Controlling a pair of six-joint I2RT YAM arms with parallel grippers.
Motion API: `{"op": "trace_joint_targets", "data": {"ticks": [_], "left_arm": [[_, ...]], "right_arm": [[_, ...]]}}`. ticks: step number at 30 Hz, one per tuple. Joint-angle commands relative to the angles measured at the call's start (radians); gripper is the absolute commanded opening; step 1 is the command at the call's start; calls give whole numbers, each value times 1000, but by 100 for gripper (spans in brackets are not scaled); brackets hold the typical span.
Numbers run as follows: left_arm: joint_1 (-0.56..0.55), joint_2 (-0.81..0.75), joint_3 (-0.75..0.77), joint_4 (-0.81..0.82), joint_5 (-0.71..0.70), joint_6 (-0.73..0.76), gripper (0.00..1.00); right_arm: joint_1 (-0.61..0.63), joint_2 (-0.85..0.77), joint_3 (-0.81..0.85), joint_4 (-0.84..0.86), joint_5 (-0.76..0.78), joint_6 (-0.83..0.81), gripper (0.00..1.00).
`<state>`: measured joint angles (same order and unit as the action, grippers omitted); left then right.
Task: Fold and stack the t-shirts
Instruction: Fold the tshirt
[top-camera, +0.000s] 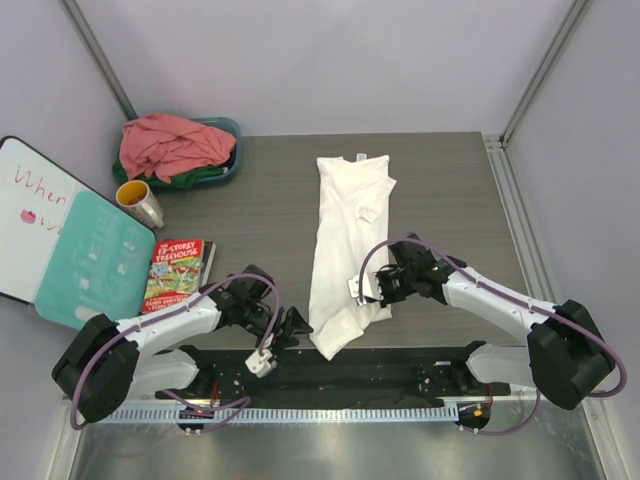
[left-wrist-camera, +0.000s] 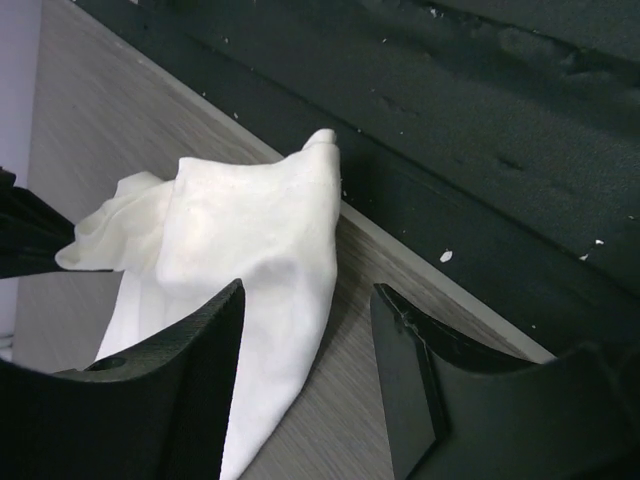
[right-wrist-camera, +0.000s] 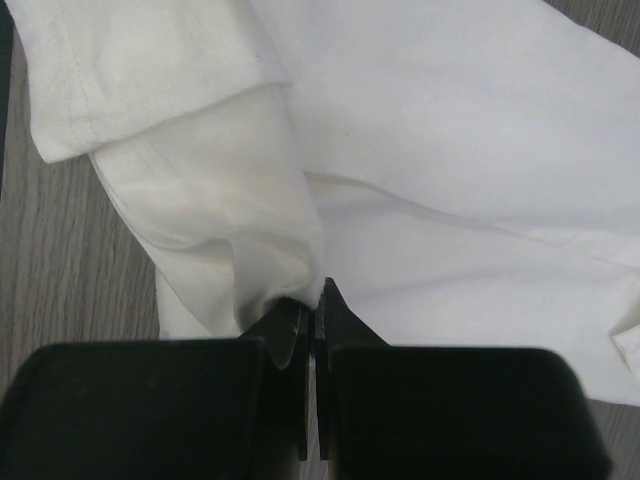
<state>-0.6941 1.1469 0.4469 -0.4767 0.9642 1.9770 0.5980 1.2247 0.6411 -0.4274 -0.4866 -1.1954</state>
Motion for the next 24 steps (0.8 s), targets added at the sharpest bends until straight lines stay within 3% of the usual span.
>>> {"op": "trace_joint_targets", "data": {"ticks": [1,8,12,24], "left_arm": [[-39,51,6,-5,-4,131,55],[-81,175,1,150,-110,77,51],[-120,212,10,329,-166,-94,47],[-183,214,4,499,-258,-250,44]], "right_arm": [[-3,9,-6,67,8,26,1],[-4,7,-15,88,6,29,1],[-4,-7,-26,91,3,31,1],[-4,-25,-54,121,8,37,1]]}}
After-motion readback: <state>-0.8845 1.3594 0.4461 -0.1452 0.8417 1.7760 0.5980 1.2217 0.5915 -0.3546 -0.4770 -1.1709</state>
